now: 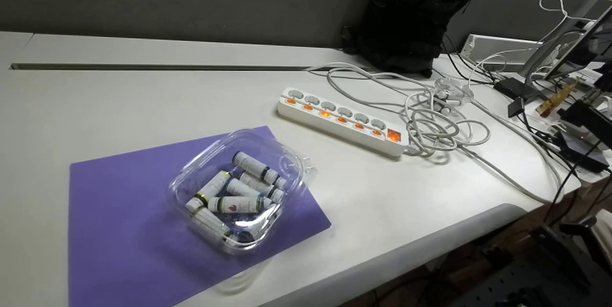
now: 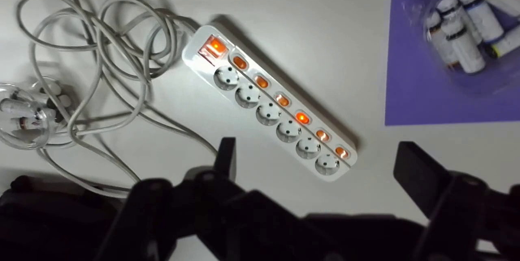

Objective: Turn off the third switch from the left

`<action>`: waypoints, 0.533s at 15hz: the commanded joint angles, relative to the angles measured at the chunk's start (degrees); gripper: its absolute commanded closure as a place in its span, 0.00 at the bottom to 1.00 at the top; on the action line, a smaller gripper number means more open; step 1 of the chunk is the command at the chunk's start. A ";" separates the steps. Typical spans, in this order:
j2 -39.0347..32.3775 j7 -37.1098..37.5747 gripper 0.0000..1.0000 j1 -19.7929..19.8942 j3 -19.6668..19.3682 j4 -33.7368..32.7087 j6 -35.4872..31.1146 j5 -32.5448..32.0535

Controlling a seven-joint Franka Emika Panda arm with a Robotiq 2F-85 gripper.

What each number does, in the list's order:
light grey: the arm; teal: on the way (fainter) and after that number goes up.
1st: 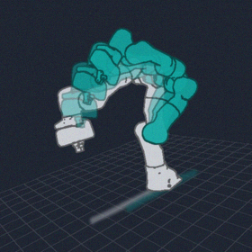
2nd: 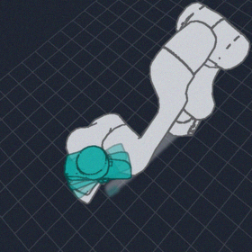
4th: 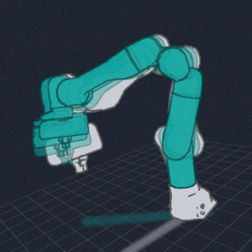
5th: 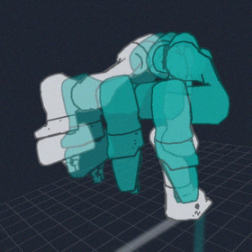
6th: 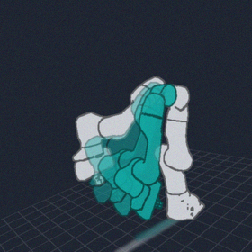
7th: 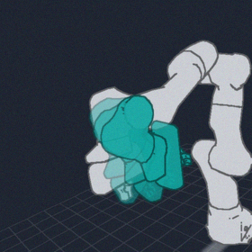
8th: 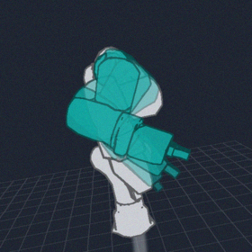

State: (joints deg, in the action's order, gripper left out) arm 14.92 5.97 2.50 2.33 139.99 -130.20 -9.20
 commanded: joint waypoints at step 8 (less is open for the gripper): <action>-10.01 9.43 0.00 1.11 -1.89 0.26 -14.23 3.71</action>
State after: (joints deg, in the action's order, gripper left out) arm 4.87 15.47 4.19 1.05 140.33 -144.61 -5.48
